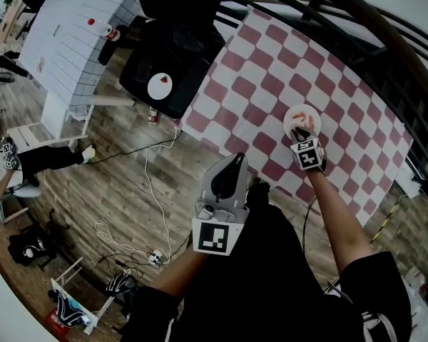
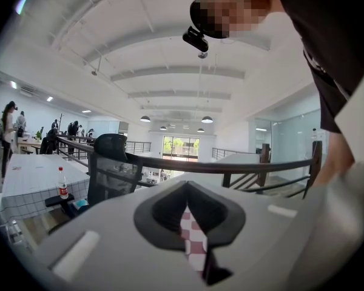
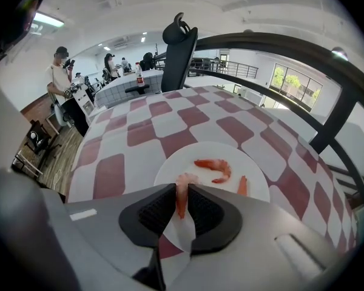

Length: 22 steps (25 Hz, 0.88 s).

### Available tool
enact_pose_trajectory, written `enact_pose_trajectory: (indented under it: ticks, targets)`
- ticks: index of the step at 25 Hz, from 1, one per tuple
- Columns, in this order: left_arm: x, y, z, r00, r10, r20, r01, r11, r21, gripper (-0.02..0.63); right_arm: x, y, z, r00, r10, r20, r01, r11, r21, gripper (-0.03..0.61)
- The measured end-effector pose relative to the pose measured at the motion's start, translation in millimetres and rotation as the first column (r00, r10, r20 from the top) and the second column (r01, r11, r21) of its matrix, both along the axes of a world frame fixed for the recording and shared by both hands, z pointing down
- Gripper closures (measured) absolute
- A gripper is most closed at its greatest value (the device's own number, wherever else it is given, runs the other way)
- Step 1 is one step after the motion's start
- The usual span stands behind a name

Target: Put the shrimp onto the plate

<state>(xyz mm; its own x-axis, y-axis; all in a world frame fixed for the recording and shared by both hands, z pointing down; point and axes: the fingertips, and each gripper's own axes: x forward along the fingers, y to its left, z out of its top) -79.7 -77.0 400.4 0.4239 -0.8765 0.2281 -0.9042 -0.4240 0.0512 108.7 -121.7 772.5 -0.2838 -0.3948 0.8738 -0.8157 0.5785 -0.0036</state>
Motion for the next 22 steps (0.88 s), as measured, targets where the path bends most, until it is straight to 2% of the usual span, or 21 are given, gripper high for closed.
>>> enact_pose_trajectory:
  ticks: [10,13,18,22]
  targets:
    - [-7,-4,4,1.0,-0.002,-0.01,0.002,1.0,-0.005,0.604,4,-5,2,0.999,0.046,-0.015,-0.046,0.999,0.0,0.511]
    - [-6,-2,4,1.0,0.003,-0.012,-0.003,1.0,-0.007,0.604,4,-2,-3,0.998,0.059,-0.012,-0.059,0.998,-0.001,0.472]
    - [-1,0,3,1.0,0.013,-0.023,-0.013,1.0,-0.008,0.604,1,4,-12,1.0,0.029,-0.01,-0.029,0.999,0.014,0.463]
    - [2,4,3,0.999,0.022,-0.031,-0.022,1.0,-0.006,0.604,-3,7,-29,0.998,0.057,0.026,-0.058,0.998,0.036,0.465]
